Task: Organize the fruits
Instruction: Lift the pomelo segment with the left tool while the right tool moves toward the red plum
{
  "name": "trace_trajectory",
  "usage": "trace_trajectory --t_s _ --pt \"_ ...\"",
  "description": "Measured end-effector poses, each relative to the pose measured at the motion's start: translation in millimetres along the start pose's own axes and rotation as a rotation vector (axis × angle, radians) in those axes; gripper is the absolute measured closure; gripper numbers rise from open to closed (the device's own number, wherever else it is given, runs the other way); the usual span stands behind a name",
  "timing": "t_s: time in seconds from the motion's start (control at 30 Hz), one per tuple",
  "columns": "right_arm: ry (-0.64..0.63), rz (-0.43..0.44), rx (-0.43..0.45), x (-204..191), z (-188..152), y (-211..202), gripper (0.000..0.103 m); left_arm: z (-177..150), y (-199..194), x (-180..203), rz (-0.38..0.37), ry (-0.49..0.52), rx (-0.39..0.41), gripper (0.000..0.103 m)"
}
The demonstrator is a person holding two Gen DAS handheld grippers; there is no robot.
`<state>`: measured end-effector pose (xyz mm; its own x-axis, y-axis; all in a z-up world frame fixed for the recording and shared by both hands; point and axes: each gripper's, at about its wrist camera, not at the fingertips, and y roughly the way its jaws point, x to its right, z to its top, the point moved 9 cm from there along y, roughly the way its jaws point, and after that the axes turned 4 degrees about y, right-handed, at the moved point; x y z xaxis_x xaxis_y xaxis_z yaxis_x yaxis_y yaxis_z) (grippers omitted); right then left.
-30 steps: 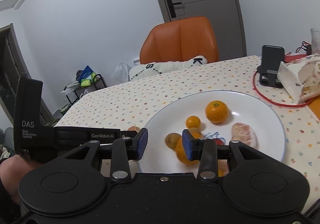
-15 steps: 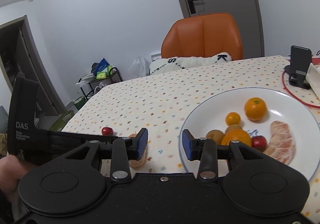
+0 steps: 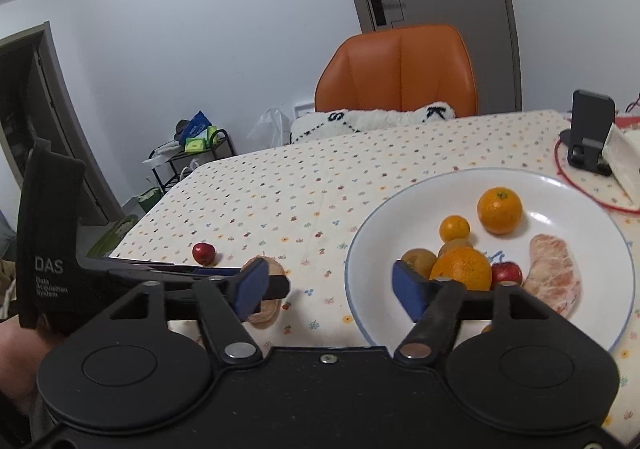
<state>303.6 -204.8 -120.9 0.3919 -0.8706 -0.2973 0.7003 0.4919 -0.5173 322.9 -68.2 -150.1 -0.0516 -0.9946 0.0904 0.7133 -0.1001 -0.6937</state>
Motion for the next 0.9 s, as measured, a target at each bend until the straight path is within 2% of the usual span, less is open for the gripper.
trace_trajectory --t_s 0.2,0.47,0.6,0.77,0.9 --pt "-0.023 0.018 0.022 -10.0 3.6 4.7 0.012 -3.0 -6.2 -7.9 -0.010 -0.001 0.003 0.069" --pt "-0.058 0.037 0.022 -31.8 9.1 20.0 0.011 1.6 -28.7 -36.3 0.002 -0.042 0.041 0.070" --pt "-0.060 0.078 0.018 -44.9 12.3 28.2 0.011 4.1 -40.8 -53.2 0.017 -0.068 0.065 0.070" --pt "-0.042 0.142 -0.014 -58.2 12.5 41.9 0.016 7.9 -51.1 -78.7 0.044 -0.103 0.087 0.070" --pt "-0.026 0.195 -0.071 -68.4 8.0 58.8 0.032 10.8 -55.5 -97.3 0.069 -0.126 0.101 0.070"
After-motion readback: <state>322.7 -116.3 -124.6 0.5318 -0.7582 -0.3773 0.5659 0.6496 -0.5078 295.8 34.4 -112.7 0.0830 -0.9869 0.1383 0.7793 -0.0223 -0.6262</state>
